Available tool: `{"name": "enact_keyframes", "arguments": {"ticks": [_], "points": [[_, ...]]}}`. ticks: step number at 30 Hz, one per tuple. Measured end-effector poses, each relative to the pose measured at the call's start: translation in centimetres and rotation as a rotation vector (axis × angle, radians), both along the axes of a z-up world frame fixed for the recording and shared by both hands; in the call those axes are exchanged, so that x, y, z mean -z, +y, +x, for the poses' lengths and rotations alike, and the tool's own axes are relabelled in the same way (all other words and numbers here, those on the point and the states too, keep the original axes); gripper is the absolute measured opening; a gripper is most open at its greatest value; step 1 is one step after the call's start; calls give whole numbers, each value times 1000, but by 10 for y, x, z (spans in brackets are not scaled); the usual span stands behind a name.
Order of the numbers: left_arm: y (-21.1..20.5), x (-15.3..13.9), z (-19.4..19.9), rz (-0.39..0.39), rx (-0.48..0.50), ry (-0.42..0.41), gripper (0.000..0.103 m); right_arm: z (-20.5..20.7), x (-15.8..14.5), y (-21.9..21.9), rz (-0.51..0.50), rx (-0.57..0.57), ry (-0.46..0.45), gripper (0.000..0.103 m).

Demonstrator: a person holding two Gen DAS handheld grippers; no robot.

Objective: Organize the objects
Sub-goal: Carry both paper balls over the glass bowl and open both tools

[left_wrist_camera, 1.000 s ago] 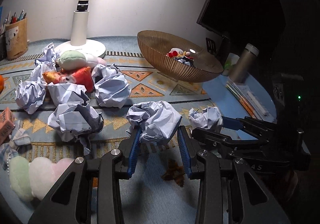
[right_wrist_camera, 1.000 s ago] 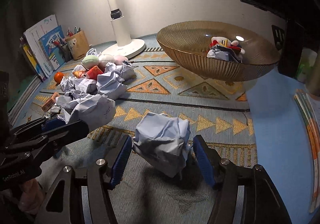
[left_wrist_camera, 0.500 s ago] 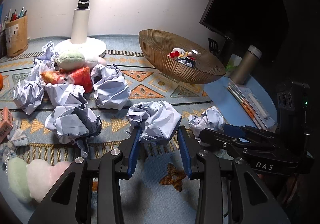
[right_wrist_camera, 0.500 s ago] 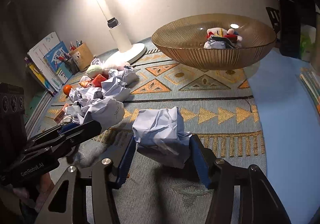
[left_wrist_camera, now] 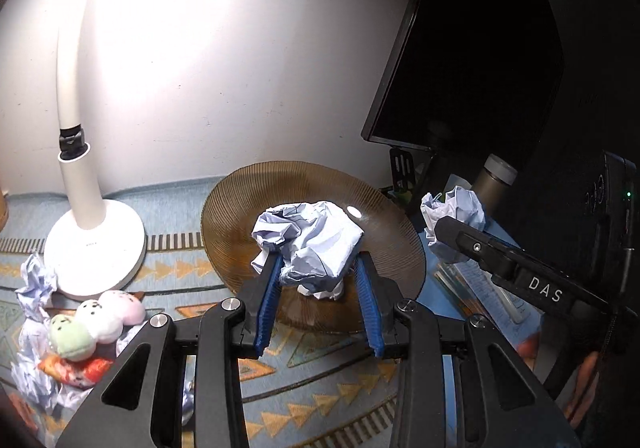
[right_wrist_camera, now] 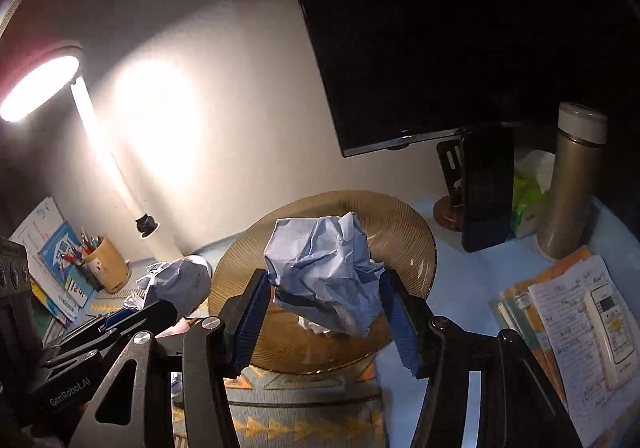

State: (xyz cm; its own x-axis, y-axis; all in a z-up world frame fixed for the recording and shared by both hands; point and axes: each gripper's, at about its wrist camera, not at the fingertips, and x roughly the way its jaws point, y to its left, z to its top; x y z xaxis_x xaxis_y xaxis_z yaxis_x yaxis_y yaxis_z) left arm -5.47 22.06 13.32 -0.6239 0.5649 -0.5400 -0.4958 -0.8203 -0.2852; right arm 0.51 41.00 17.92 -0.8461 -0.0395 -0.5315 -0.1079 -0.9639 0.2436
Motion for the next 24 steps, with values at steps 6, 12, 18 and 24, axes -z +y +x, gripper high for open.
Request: {"name": "enact_keyframes", "arguments": {"ticks": [6,12,18,24], "points": [[15,23,-31,-17,-18,-65,80,-35,18,23,-42,29,-61,82],[-9,24,-21,37,-43,-91,80,-17,22,30,-54,28,-64,82],[-54,-8,15,125,-88,-18,80,13,3,0,-32,-33,-29,82],[-127,-55,83,164,-185,126,80,54,-41,-59,12,-132,69,82]]}}
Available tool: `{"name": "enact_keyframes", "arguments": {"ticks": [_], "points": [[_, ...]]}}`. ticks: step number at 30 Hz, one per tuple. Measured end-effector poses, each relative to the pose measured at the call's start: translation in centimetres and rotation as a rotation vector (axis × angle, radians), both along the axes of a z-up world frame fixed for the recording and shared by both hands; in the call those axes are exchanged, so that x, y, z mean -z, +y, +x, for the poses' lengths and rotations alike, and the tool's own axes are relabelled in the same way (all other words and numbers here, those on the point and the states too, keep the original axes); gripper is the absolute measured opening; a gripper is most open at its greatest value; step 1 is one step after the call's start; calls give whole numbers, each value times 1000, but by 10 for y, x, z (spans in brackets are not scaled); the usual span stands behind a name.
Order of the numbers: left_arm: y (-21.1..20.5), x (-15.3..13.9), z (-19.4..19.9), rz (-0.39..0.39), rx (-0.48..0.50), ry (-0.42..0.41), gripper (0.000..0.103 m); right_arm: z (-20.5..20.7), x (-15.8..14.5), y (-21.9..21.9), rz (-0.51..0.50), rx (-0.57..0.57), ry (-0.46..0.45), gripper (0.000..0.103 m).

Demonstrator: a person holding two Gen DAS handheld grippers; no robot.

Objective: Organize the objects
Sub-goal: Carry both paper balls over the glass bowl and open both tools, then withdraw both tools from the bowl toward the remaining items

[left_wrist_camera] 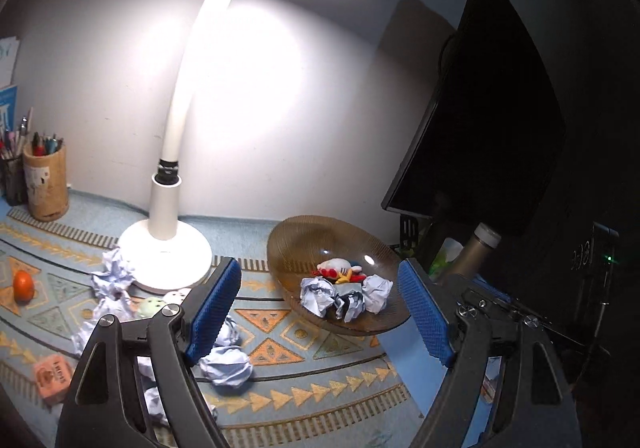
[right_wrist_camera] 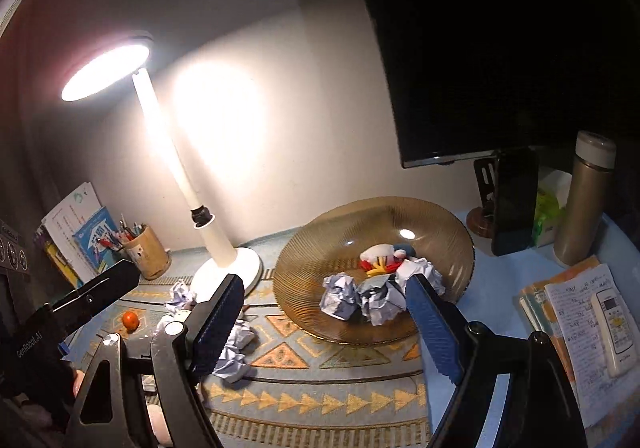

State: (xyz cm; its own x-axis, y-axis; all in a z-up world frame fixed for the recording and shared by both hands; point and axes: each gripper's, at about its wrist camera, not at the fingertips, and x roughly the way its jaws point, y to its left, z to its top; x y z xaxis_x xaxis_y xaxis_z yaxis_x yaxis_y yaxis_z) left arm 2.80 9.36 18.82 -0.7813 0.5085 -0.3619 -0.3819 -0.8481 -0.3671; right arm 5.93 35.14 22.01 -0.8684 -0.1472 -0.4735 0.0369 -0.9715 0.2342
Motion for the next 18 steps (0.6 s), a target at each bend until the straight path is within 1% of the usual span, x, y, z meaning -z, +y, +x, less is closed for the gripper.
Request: {"name": "enact_keyframes", "arguments": {"ticks": [3,5,7,11,14,16,18], "points": [[-46,-5,30,-17,-108,16,80,19,-8,-32,6,-53,33,82],[-77,3,42,-27,-190,2,80,26,0,-56,17,-83,37,82],[-108,19,52,-32,-267,-12,80,26,19,-81,34,-119,14,82],[-159,63,61,-26,-385,-68,80,19,73,-118,32,-190,-70,82],[-185,95,63,-23,-433,-100,80,15,105,-133,29,-220,-107,82],[-195,113,60,-27,-453,-120,80,11,120,-140,39,-233,-127,82],[-202,129,54,-10,-462,-146,80,9,130,-142,45,-240,-135,82]]}}
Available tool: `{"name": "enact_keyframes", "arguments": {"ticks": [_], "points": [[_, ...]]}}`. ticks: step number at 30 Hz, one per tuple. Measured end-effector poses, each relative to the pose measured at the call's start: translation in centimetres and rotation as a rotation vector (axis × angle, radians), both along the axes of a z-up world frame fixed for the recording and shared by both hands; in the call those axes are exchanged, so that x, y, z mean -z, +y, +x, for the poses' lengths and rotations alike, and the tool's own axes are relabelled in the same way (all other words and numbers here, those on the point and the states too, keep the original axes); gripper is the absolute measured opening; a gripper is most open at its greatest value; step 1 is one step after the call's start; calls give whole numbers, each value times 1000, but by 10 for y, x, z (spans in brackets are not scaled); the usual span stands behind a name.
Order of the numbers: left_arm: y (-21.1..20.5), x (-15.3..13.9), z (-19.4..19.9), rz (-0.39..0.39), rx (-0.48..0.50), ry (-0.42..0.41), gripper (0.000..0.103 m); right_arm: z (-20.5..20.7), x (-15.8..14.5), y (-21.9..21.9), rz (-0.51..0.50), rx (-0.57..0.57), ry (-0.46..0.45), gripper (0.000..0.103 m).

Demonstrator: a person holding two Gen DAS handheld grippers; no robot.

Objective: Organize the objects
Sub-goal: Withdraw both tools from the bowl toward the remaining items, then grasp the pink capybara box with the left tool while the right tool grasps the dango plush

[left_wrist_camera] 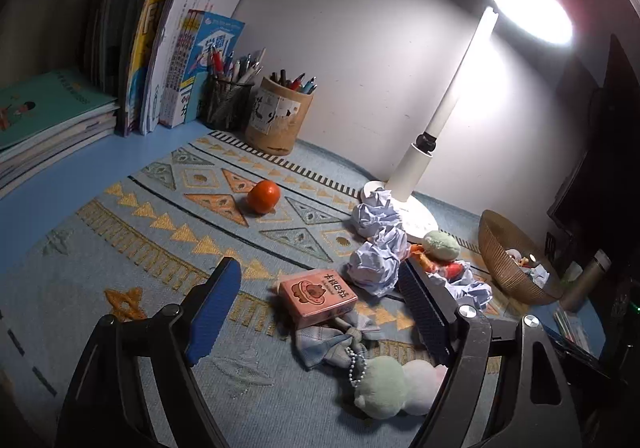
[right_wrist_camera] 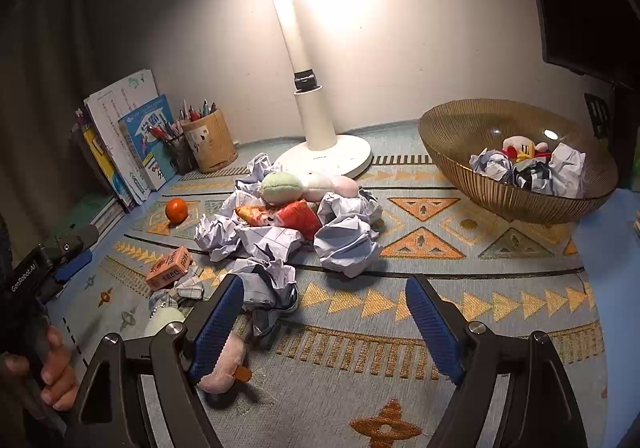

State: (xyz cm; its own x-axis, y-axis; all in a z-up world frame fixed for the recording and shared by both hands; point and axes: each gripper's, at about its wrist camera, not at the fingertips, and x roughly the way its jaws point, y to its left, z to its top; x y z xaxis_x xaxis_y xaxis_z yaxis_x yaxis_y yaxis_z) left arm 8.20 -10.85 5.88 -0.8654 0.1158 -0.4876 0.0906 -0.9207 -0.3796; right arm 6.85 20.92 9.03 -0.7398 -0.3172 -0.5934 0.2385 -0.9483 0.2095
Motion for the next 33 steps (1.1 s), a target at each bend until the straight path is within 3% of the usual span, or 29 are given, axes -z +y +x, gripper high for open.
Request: {"name": "enact_keyframes", "arguments": {"ticks": [2,3,5,21,23,25,29,33], "points": [[-3,16,-3,-14,-15,-11,80,-1,9,-2,9,-4,-3,82],[-3,22,-8,-6,-14,-57,80,-4,14,-4,26,4,-28,82],[-2,20,-8,7,30,-30,80,-8,17,-7,38,7,-44,82],[-2,25,-12,52,94,-78,80,4,10,-21,71,-65,17,82],[-1,23,-18,32,148,-101,80,7,5,-25,26,-158,16,82],[2,15,-26,-55,205,-113,80,9,0,-38,24,-284,9,82],[5,8,-50,-203,404,-140,80,19,-11,-83,146,-533,32,82],[10,29,-87,-295,584,-271,80,15,1,-115,253,-703,-8,82]]}}
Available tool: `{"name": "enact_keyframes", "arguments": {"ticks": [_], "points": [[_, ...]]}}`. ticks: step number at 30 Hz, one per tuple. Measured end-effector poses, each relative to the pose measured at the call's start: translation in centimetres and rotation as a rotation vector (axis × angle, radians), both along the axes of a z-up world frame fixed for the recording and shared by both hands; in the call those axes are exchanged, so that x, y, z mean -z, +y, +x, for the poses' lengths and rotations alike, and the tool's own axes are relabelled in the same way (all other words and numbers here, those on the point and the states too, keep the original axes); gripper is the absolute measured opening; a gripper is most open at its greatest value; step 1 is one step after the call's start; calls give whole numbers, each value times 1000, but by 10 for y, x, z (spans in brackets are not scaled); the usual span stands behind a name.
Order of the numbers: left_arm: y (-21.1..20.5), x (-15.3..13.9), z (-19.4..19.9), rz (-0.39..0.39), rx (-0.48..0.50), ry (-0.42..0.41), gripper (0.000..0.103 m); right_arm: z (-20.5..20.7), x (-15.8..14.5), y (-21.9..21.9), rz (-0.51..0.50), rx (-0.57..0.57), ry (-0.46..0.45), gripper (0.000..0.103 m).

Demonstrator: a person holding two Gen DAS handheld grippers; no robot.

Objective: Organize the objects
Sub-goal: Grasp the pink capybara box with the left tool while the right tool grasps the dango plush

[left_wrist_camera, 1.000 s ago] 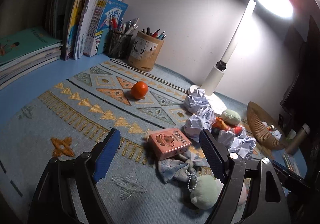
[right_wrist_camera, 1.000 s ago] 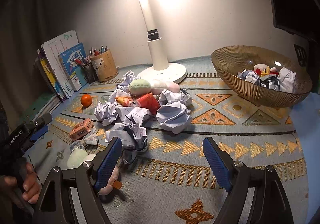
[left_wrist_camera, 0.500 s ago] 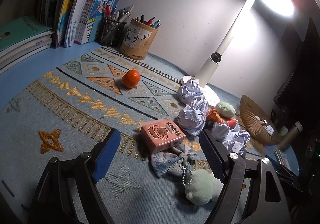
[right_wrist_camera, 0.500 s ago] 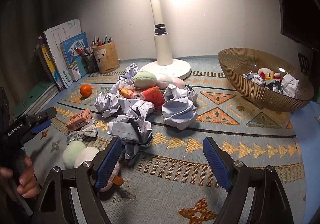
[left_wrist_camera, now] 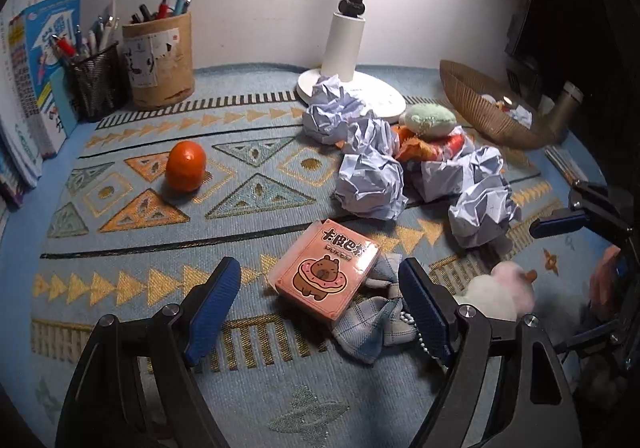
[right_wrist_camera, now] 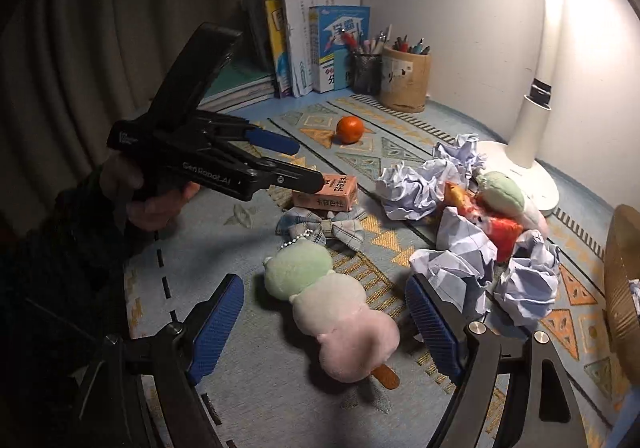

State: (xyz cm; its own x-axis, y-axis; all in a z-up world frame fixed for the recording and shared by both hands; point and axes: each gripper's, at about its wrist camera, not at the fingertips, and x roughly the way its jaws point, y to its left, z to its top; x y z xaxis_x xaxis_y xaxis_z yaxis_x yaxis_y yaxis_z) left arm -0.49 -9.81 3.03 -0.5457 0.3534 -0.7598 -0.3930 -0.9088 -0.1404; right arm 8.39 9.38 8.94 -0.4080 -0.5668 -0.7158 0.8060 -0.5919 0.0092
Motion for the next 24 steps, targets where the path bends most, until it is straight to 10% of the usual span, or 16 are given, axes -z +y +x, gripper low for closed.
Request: {"name": "enact_keyframes", "arguments": {"ticks": [9,12,15,24], "points": [[8,19,-19,-20,92,-49,77,-23,33,-17,129,-127,-62,82],[9,17,-16,-6,99,-43,55,-28,41,-20,142,-139,-87,74],[11,17,-9,-15,80,-29,48,-28,45,-20,145,-123,-90,53],[1,-1,22,51,-84,17,38,19,16,7,35,24,-57,48]]}}
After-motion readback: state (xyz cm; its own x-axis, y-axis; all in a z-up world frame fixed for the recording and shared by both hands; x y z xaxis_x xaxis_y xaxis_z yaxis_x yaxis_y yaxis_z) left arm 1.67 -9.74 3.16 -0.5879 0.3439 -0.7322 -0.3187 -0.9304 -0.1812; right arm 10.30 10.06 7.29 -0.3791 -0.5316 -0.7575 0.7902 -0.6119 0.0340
